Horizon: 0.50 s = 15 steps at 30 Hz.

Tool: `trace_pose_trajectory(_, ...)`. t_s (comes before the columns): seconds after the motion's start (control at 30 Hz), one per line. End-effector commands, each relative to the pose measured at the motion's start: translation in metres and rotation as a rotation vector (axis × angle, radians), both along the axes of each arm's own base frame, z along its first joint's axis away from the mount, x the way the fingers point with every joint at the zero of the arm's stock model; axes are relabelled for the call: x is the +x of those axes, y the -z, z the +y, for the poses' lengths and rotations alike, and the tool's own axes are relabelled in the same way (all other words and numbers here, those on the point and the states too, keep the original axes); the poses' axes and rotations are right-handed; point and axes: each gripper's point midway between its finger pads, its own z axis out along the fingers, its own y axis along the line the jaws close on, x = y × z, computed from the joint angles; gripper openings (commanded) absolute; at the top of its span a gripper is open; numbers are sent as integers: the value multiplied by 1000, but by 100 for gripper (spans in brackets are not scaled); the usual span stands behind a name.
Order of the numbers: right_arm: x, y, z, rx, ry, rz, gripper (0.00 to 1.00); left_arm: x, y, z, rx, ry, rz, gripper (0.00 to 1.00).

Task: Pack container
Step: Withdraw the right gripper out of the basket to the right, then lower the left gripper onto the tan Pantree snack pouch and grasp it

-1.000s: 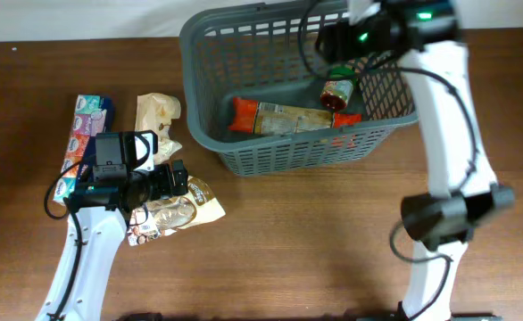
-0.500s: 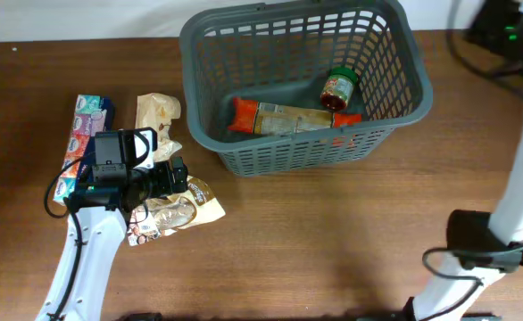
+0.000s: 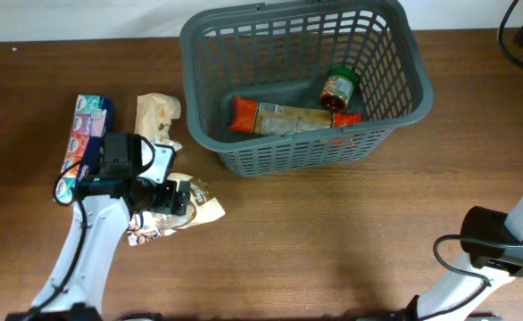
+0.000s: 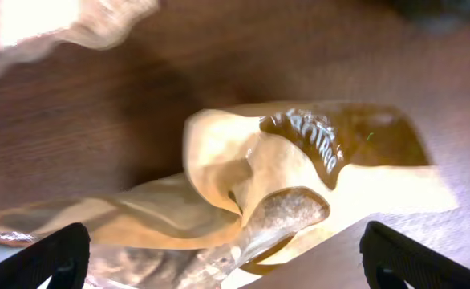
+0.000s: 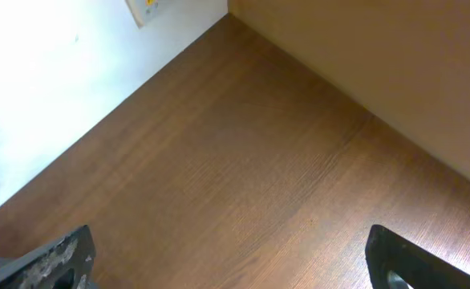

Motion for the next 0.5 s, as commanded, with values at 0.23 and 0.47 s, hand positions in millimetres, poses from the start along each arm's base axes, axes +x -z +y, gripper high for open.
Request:
trace_pose_trajectory(0.23, -1, -1, -1, 4, 15, -8, 99, -4, 19, -11, 48, 437, 11, 98)
trace_pose_trajectory(0.47, -1, -1, -1, 4, 15, -8, 99, -15, 32, -12, 45, 526, 70, 95)
